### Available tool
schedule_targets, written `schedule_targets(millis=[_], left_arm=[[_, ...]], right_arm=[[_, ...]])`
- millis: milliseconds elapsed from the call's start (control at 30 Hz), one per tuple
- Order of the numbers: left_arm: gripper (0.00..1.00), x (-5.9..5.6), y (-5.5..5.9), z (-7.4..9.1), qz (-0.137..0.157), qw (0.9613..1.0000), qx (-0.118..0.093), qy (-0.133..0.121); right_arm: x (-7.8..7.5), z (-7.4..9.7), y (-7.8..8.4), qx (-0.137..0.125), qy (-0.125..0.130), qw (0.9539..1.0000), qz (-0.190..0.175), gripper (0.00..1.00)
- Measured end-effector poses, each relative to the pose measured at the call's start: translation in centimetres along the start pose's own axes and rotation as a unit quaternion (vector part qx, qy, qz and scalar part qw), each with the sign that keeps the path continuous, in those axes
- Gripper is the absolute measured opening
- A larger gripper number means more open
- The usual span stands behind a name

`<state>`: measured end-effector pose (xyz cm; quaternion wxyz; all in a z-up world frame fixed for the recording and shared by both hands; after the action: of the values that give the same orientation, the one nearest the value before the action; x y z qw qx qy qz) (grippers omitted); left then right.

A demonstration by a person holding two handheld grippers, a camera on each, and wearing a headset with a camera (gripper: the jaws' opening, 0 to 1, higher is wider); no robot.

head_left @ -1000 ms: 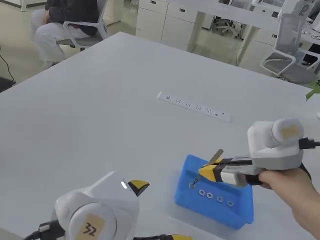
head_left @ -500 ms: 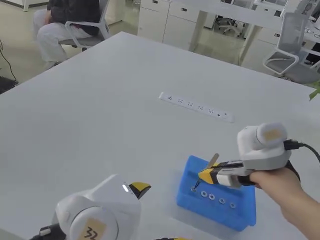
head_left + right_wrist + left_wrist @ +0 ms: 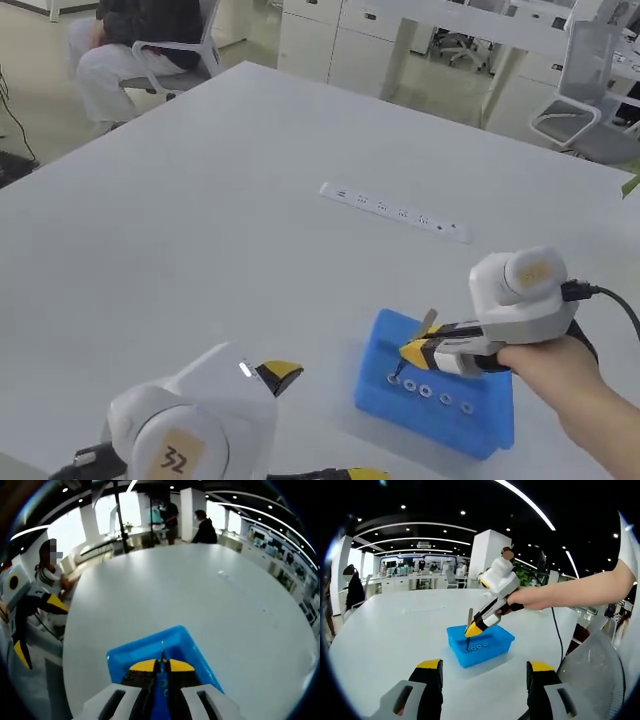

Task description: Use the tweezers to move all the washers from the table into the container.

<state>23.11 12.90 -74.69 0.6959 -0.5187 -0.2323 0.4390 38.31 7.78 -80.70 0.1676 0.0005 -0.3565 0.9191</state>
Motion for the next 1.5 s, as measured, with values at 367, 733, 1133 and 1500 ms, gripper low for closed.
schedule_targets(millis=[367,733,1133,1500], left_arm=[[0.56,-1.8,-1.0,0.1,0.022,0.9979,-0.005,0.060],[0.32,-1.7,-4.6,0.5,0.009,0.9949,-0.023,0.098],[0.15,-7.1,-5.7,-0.9,-0.080,0.9776,0.006,0.194],[0.00,-10.9,-3.8,-2.0,-0.152,0.9508,0.054,0.264]], right_arm=[[2.1,4.5,-1.7,-0.061,0.009,0.9980,0.016,0.04],[7.3,8.6,0.8,-0.048,-0.031,0.9971,0.052,0.03],[13.3,8.0,4.8,0.032,-0.103,0.9853,0.132,0.03],[15.8,7.6,6.6,0.087,-0.116,0.9684,0.203,0.03]])
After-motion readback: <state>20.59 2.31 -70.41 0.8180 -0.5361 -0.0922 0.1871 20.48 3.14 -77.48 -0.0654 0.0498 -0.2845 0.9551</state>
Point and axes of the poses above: the centre of the closed fingertips' face, and the gripper's own axes: z roughly backward along the fingers, x roughly to its left, y roughly out of its underside, the point moved 1 cm from there along z, roughly backward along the fingers, and after that the axes turned 5 degrees about -y, right-handed, at the moved point
